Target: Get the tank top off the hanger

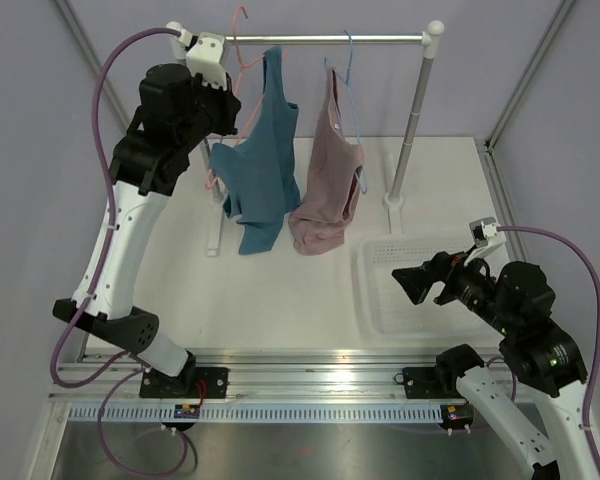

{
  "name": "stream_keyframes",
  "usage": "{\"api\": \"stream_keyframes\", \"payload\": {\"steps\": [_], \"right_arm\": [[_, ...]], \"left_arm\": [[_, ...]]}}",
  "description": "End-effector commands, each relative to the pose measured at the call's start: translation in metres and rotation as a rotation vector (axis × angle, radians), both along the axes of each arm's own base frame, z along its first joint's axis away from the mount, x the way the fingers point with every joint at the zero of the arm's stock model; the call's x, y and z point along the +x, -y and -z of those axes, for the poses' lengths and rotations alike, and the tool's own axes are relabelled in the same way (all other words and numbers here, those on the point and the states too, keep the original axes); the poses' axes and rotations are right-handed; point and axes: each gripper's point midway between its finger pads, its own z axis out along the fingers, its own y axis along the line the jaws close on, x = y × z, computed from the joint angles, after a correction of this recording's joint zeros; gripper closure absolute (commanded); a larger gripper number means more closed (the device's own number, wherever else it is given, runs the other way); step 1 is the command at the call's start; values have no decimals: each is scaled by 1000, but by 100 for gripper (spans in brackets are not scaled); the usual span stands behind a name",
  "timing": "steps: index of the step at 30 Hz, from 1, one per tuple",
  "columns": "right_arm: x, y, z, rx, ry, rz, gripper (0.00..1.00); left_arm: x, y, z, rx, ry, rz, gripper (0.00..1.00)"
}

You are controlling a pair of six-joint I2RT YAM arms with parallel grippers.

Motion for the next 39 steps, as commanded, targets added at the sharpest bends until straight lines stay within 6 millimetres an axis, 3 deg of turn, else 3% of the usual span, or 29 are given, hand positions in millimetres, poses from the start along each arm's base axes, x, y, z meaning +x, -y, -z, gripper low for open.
{"api": "stream_keyframes", "payload": {"steps": [1, 4, 5, 7, 8, 9, 10, 12, 13, 14, 18, 19, 20, 22, 23, 24, 25, 26, 28, 32, 36, 39], "right_arm": [[10, 1, -32, -2, 100, 15, 1], [9, -11, -43, 26, 129, -50, 1], [9, -17, -55, 52, 165, -84, 1], [-1, -36, -68, 112, 182, -203, 1], [-3, -43, -85, 152, 236, -247, 1], [-11, -55, -91, 204, 214, -332, 1], [-12, -63, -108, 250, 270, -382, 1], [-9, -79, -115, 322, 226, -469, 1], [-9, -86, -118, 343, 218, -524, 1], [-4, -91, -130, 372, 260, -550, 0], [53, -126, -105, 394, 88, -575, 0], [53, -138, -107, 391, 87, -602, 0], [65, -151, -94, 375, 50, -595, 1], [80, -169, -88, 329, 72, -529, 1], [77, -190, -76, 301, 44, -547, 0], [87, -199, -70, 265, 64, -484, 1], [87, -208, -71, 245, 76, -477, 2], [77, -230, -59, 217, 61, -503, 2], [89, -242, -55, 174, 99, -418, 6], [92, -281, -23, 63, 104, -433, 16], [105, -295, -8, -35, 124, -357, 19], [108, -302, -2, -41, 121, -366, 34]], "left_arm": [[-34, -13, -37, -45, 73, -3, 100], [-58, -21, -30, -42, 21, 5, 100], [-66, -23, -29, -59, 6, 2, 100], [-93, -32, -26, -69, -19, 8, 100], [-103, -35, -22, -75, -34, 5, 100], [-131, -46, -30, -117, -19, -1, 100], [-138, -42, -7, -119, -79, 27, 100], [-167, -39, -1, -178, -80, 85, 100], [-176, -38, 9, -195, -95, 104, 100], [-198, -40, 25, -211, -105, 141, 100], [-231, -37, 69, -266, -149, 208, 100], [-235, -37, 76, -276, -154, 211, 100], [-240, -39, 91, -283, -161, 210, 100], [-243, -40, 104, -293, -170, 206, 100], [-248, -37, 109, -298, -173, 228, 100], [-250, -37, 119, -302, -179, 231, 100], [-251, -37, 122, -309, -180, 233, 100], [-253, -37, 123, -322, -178, 236, 100], [-256, -37, 131, -334, -184, 238, 100], [-262, -36, 130, -362, -169, 250, 100], [-266, -37, 127, -367, -157, 258, 100], [-270, -37, 127, -366, -162, 269, 100]]}}
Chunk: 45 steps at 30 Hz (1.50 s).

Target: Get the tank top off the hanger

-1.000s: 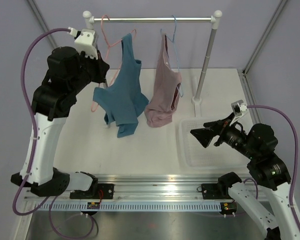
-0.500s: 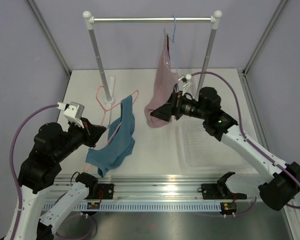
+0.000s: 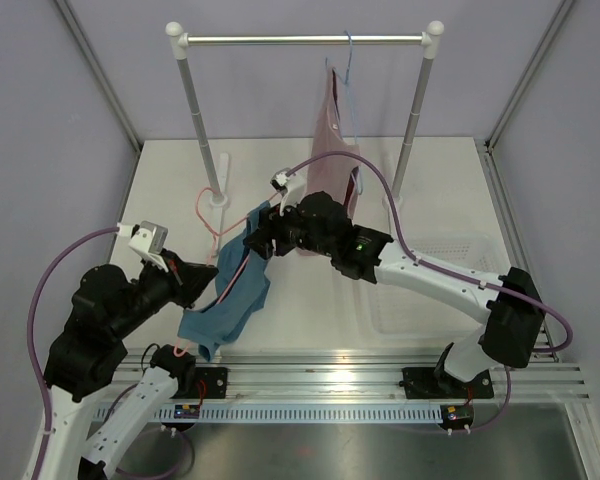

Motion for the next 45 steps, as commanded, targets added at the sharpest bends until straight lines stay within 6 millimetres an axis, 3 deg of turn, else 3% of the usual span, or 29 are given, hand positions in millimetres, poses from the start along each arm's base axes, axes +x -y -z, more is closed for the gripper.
{"api": "stream_keyframes", "payload": {"steps": [1, 4, 8, 9, 13, 20, 24, 27, 30, 34, 38, 39, 41, 44, 45], "right_arm": [[17, -3, -19, 4, 94, 71, 43], [18, -4, -16, -14, 96, 67, 59], [15, -2, -15, -5, 92, 61, 93], [15, -1, -13, -8, 93, 68, 98], [25, 13, -18, -30, 120, 148, 100], [81, 75, -28, -181, 166, 526, 100], [107, 91, -28, -209, 135, 583, 100], [125, 92, -14, -256, 81, 584, 100], [124, 80, -14, -281, 70, 514, 100], [116, 73, -26, -256, 70, 451, 100], [75, 51, -53, -93, 65, 220, 100], [60, 53, -73, -35, 85, 171, 100], [32, 45, -84, 39, 69, 36, 100], [-7, 46, -120, 148, 81, -120, 100], [-16, 47, -126, 167, 80, -154, 100]], "left_arm": [[-5, 7, -27, -57, 84, 44, 100], [-4, 0, -25, -41, 91, 12, 100], [-4, -6, -22, -15, 90, -17, 100], [-4, -7, -21, -12, 90, -18, 100], [-7, -7, -20, -6, 84, -11, 100], [-14, -7, -20, 4, 83, 13, 100], [-20, -5, -26, -10, 108, 34, 100], [-23, -8, -34, -23, 139, 29, 100], [-27, -6, -52, -62, 202, 40, 100], [-36, 0, -84, -140, 311, 85, 100], [-29, -7, -119, -228, 429, 18, 100], [-23, -10, -133, -254, 481, -12, 100], [-15, -11, -146, -281, 527, -35, 100], [0, -4, -183, -346, 639, -29, 100], [12, 3, -186, -344, 635, -18, 100]]}}
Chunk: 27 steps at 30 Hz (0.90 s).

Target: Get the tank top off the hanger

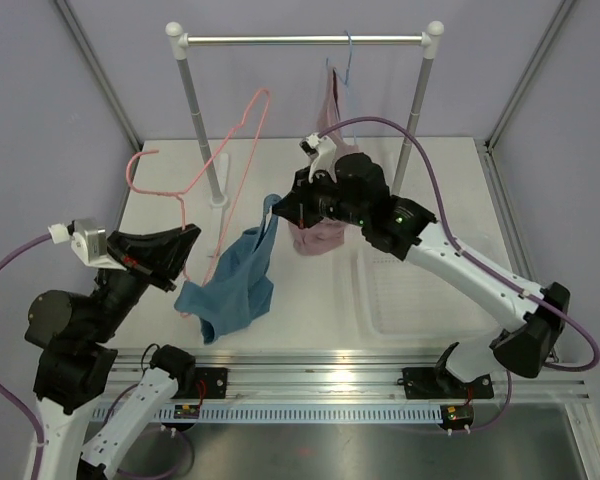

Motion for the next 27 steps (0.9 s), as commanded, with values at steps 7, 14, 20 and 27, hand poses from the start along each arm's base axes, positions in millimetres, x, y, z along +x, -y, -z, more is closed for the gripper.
{"api": "stream_keyframes", "payload": {"steps": [7, 14, 20, 27], "right_arm": [[-87, 11, -111, 254, 132, -357, 100], [-97, 9, -71, 121, 116, -331, 100], [-93, 6, 5, -43, 83, -156, 100], [-86, 4, 64, -101, 10, -70, 40]], "left_arm": [[39, 17, -124, -163, 366, 3, 100], [76, -1, -121, -141, 303, -179, 100], [80, -11, -48, -12, 21, -236, 100], [79, -24, 15, 84, -139, -297, 100]]}}
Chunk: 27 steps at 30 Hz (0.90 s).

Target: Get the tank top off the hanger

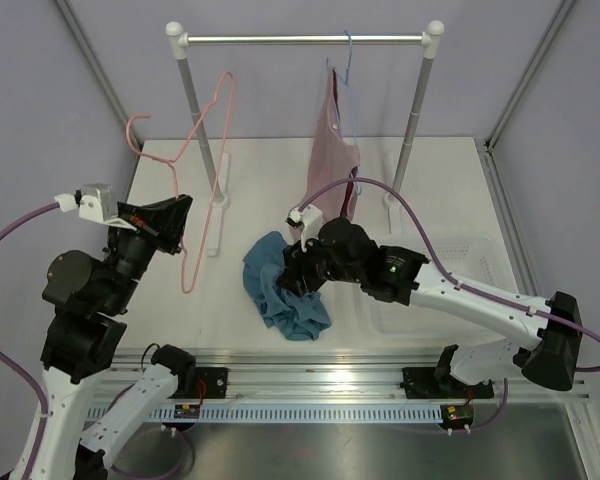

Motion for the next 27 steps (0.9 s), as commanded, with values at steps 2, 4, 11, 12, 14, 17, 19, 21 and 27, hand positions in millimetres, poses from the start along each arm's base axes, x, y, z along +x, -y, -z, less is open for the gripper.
{"api": "stream_keyframes", "payload": {"steps": [2, 4, 11, 12, 14, 17, 19, 21, 27], "right_arm": [[28, 3, -9, 53, 79, 158, 6], [34, 9, -5, 27, 87, 202, 0], [23, 28, -14, 66, 82, 211, 0], [20, 30, -10, 67, 77, 205, 1], [14, 34, -16, 97, 81, 187, 1], [8, 35, -16, 115, 96, 154, 1], [9, 36, -17, 122, 100, 158, 0], [10, 37, -14, 119, 100, 168, 0], [7, 32, 2, 94, 63, 151, 0]], "left_arm": [[21, -8, 31, 93, -133, -83, 100], [37, -3, 22, 126, -176, -93, 100], [88, 14, 3, 237, -321, -106, 100], [94, 17, -2, 242, -315, -100, 100], [114, 24, -14, 255, -306, -108, 100], [144, 29, -27, 265, -311, -143, 100], [160, 30, -23, 270, -354, -177, 100], [179, 38, -27, 268, -353, -178, 100], [226, 50, -21, 279, -355, -196, 100]]}}
